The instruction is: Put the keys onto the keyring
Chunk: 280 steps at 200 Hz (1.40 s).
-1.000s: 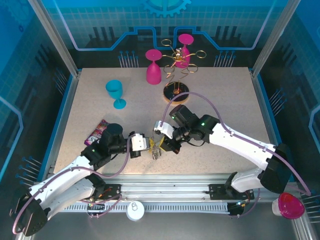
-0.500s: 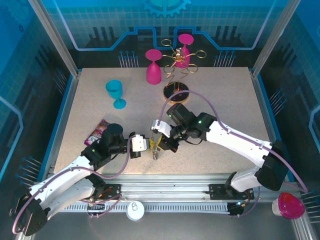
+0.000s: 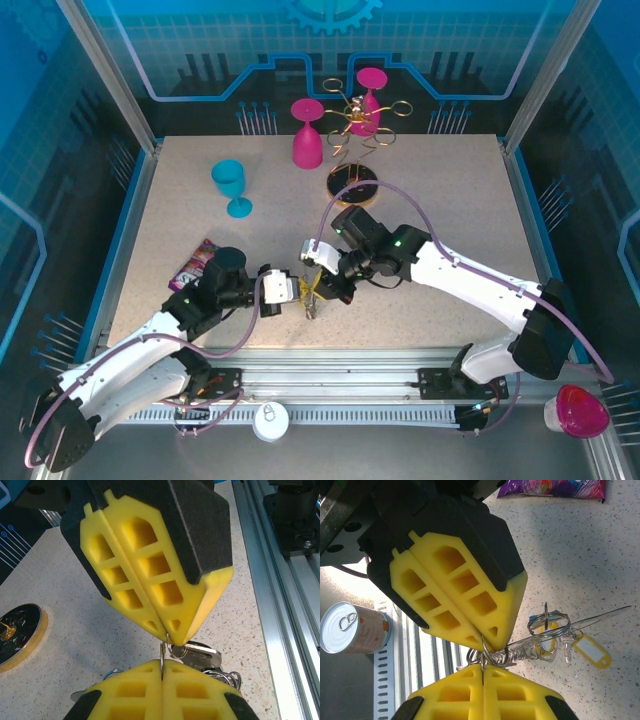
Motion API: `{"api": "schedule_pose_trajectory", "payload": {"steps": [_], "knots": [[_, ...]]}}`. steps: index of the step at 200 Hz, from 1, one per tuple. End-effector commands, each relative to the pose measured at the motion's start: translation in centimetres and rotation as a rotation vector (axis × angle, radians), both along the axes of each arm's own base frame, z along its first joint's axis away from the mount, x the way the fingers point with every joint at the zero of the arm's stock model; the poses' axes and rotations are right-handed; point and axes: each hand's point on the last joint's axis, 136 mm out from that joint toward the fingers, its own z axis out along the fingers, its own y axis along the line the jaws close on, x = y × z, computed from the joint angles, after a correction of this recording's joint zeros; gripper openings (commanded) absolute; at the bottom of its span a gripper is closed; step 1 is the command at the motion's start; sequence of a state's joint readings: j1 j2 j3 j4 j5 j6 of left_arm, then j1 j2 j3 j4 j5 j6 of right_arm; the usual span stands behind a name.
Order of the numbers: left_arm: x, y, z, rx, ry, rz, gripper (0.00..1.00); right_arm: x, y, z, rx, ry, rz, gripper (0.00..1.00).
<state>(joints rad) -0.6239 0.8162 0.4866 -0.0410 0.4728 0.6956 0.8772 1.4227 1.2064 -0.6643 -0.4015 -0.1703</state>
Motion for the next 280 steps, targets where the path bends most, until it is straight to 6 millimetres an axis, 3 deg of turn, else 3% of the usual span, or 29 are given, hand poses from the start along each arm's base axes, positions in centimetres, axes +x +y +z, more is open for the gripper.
{"api": "schedule_pose_trajectory", "payload": {"steps": [1, 141, 224, 280], "knots": [[-1.0, -0.3, 0.2, -0.007, -0.022, -0.057, 0.00, 0.1, 1.0, 1.2, 0.047, -0.037, 0.025, 0.00], [-0.9, -0.4, 0.8, -0.010, -0.057, -0.066, 0.00, 2.4, 0.5, 0.6, -0.016, -0.065, -0.110, 0.00], [-1.0, -0.5, 0.6, -0.011, -0.040, -0.078, 0.00, 0.7, 0.9, 2.4, 0.084, -0.102, -0.005, 0.00], [-1.1, -0.6, 0.7, -0.024, -0.048, -0.085, 0.00, 0.8, 1.0, 1.8, 0.090, -0.096, -0.009, 0.00]]}}
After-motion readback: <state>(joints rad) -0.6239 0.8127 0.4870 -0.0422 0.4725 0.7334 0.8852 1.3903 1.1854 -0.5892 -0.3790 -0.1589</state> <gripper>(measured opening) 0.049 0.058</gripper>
